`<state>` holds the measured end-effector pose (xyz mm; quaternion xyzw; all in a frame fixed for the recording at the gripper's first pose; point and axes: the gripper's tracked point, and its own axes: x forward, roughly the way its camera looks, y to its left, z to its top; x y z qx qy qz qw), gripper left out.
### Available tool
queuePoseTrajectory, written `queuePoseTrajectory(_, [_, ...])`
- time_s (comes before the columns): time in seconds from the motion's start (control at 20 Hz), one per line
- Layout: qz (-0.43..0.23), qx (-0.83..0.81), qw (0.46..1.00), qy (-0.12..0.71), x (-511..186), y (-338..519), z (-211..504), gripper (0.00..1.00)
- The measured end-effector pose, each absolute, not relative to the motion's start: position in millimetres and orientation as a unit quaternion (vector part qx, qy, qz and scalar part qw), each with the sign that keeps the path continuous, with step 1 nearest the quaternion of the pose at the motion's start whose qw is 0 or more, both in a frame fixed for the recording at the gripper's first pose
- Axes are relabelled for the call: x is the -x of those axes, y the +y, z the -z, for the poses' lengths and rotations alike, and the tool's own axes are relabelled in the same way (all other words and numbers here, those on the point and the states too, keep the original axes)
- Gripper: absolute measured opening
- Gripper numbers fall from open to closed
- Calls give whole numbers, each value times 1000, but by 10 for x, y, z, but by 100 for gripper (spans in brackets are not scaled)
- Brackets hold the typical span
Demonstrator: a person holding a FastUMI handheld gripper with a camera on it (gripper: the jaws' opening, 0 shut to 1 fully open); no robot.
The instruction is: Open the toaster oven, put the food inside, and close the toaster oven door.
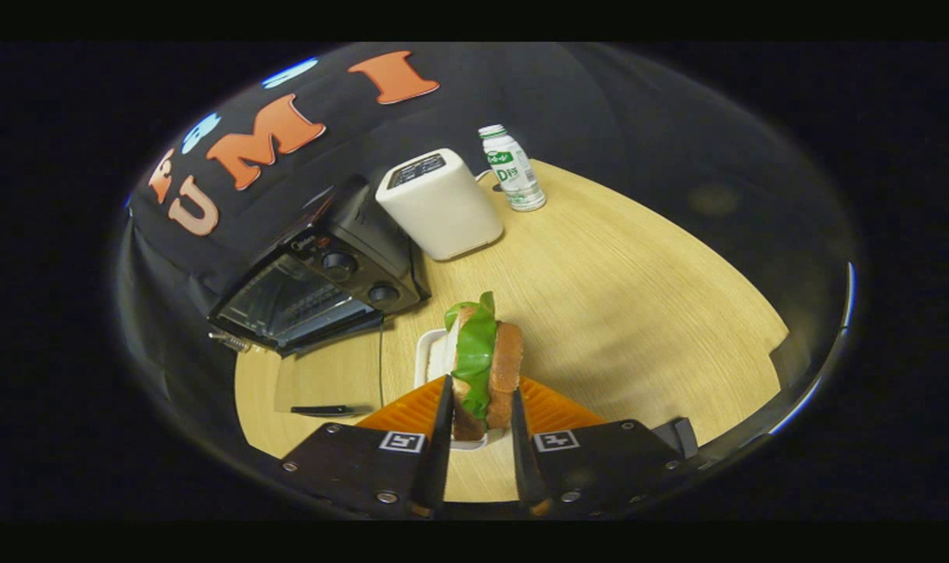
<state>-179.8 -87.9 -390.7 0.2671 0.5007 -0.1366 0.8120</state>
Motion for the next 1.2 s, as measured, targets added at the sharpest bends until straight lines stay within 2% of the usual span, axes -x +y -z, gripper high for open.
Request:
queuePoseTrajectory(0.15, [144,-276,809,499,1783,-905,3822,29])
queuePoseTrajectory(0.45, [127,-317,818,463,1484,-685,3394,29])
queuePoseTrajectory(0.75, [78,-358,832,416,1055,-323,2912,28])
queuePoseTrajectory(1.2, [-10,-428,794,432,710,771,3093,29])
